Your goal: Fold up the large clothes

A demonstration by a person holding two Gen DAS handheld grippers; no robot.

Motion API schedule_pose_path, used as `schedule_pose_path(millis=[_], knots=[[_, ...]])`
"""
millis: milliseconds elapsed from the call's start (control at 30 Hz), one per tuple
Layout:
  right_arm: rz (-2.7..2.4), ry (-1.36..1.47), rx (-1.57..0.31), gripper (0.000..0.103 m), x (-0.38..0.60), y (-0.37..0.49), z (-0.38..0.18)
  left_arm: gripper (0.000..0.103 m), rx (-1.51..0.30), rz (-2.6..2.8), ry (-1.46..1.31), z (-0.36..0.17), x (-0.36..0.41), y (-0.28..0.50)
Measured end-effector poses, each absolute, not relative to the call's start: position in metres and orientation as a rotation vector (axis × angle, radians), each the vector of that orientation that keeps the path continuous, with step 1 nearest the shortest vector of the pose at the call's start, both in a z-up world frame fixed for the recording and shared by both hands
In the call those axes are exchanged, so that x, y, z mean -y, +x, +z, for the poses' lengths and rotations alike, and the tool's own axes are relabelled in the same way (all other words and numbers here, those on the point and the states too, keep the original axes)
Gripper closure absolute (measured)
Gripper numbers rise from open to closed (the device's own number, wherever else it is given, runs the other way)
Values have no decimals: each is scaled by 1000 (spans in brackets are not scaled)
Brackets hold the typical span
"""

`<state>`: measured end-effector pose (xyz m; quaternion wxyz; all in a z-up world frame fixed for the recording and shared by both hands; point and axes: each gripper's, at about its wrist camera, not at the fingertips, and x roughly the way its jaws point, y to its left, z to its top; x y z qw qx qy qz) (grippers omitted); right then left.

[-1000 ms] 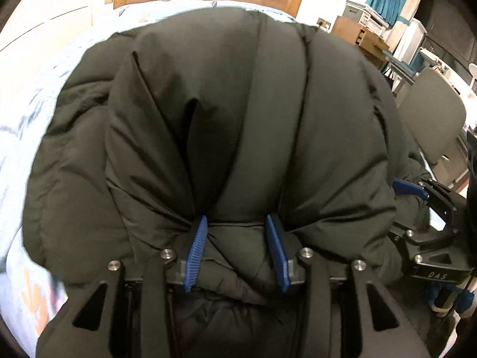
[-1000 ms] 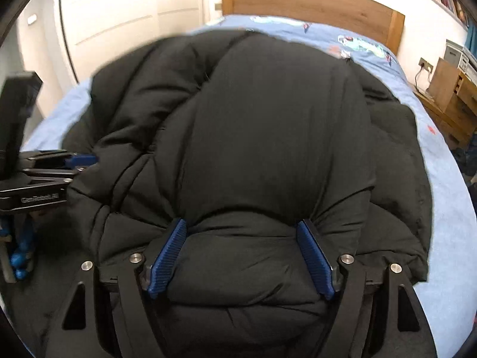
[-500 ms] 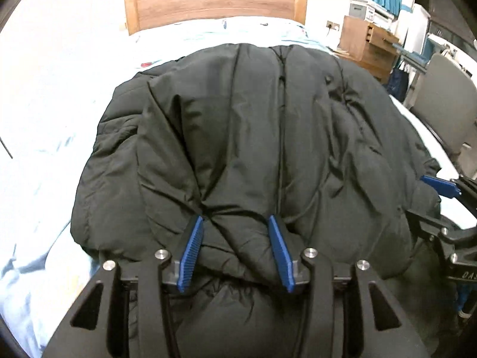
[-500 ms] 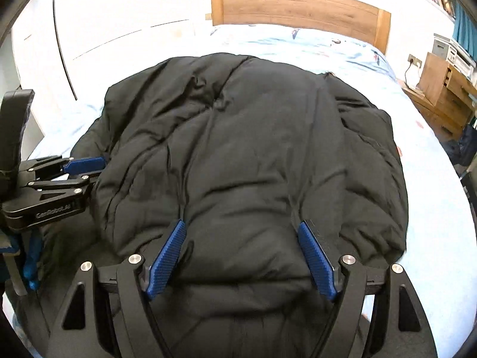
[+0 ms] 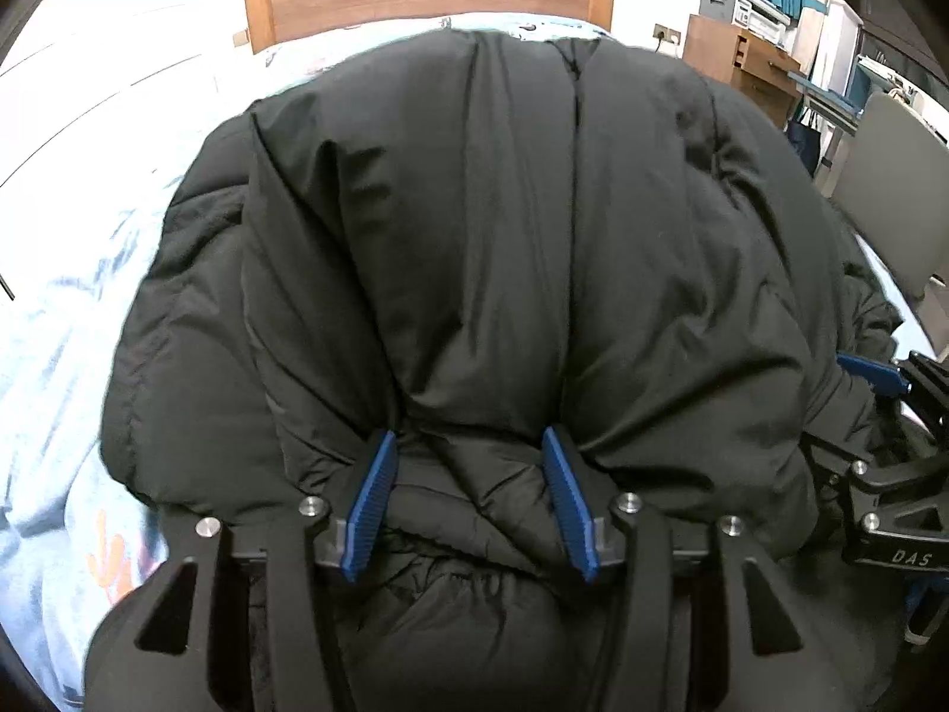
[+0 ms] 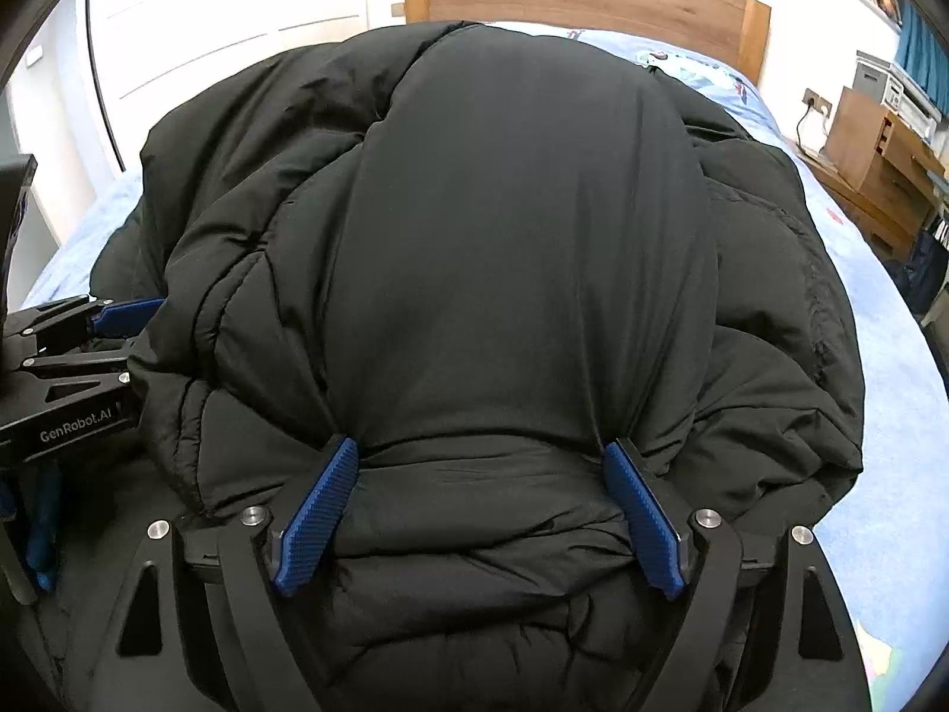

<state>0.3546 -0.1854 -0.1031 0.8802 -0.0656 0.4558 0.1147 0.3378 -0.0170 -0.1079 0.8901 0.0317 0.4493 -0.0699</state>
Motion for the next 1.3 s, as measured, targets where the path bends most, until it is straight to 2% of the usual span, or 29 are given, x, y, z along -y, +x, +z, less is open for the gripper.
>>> schedule_pose_path(millis=[167,400,733,1100,1300], knots=[[227,-88,-965,20,193,334,-72,54,-890,-153,36,-68,-2,313],[149,-40,-895,20,243,260,-21,54,-826,-138,1,-24,-45,261],[-45,6,-827,20,349,152,29,54,-818,-13,-23,4,-138,190],[-225,74,-844,20,416,94,12,54,-832,211,-109,-6,-269,131],[-232,94,-886,20,421,96,-12,54,-873,273,-192,-32,-302,119]])
